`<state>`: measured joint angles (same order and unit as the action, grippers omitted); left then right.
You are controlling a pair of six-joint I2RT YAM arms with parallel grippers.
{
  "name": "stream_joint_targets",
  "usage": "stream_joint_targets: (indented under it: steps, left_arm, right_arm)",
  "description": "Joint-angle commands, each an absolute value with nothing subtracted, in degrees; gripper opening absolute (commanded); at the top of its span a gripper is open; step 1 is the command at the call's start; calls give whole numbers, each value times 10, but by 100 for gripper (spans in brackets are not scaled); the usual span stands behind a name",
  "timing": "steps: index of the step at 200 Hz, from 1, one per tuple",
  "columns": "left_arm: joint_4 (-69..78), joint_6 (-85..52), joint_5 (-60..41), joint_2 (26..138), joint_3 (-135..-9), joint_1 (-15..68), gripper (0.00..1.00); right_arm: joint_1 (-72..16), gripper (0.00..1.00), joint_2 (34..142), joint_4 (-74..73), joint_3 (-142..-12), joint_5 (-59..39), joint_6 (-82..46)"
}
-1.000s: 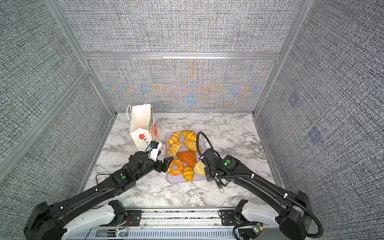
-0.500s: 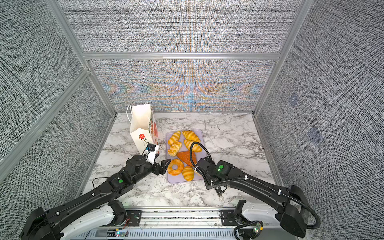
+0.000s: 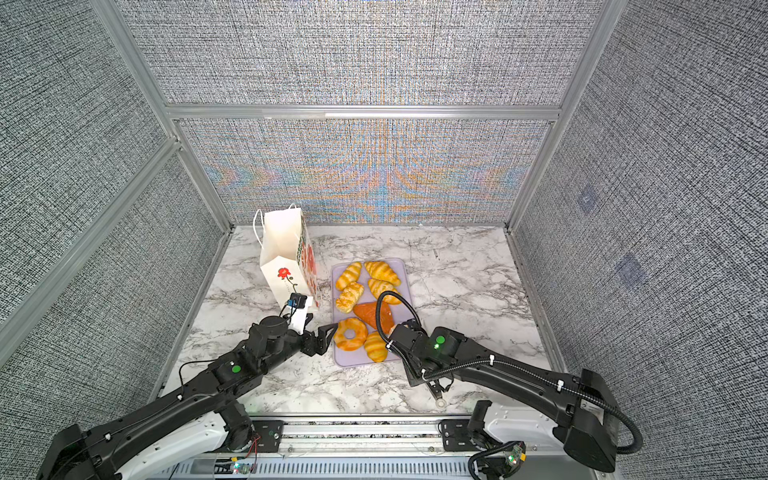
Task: Place the fake bread into the paper bag
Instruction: 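Squeeze the tongs around the round speckled bun with the right gripper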
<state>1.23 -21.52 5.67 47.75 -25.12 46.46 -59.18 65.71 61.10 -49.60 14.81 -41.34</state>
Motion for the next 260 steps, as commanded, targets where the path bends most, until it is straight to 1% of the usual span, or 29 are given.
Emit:
stream_joint_targets:
  steps: [1, 34, 148, 193, 242, 260]
  left_arm:
    - [4, -221, 61, 469, -250, 465, 90]
    - [0, -223, 61, 462, -246, 466, 90]
    - [-2, -232, 56, 464, -240, 469, 90]
    - [-1, -234, 54, 468, -238, 471, 90]
    - [-2, -236, 55, 471, -238, 473, 90]
    - [-2, -237, 56, 471, -237, 473, 90]
  right_arm:
    - [-593, 67, 648, 620, -488, 146, -431]
    - [-597, 68, 653, 609, -480, 125, -425]
    - [-598, 69, 700, 581, -486, 140, -400]
    - [-579, 68, 711, 572, -490, 132, -380]
    - [-559, 64, 735, 574, -495, 120, -352]
    - [-554, 64, 740, 571, -496, 114, -346]
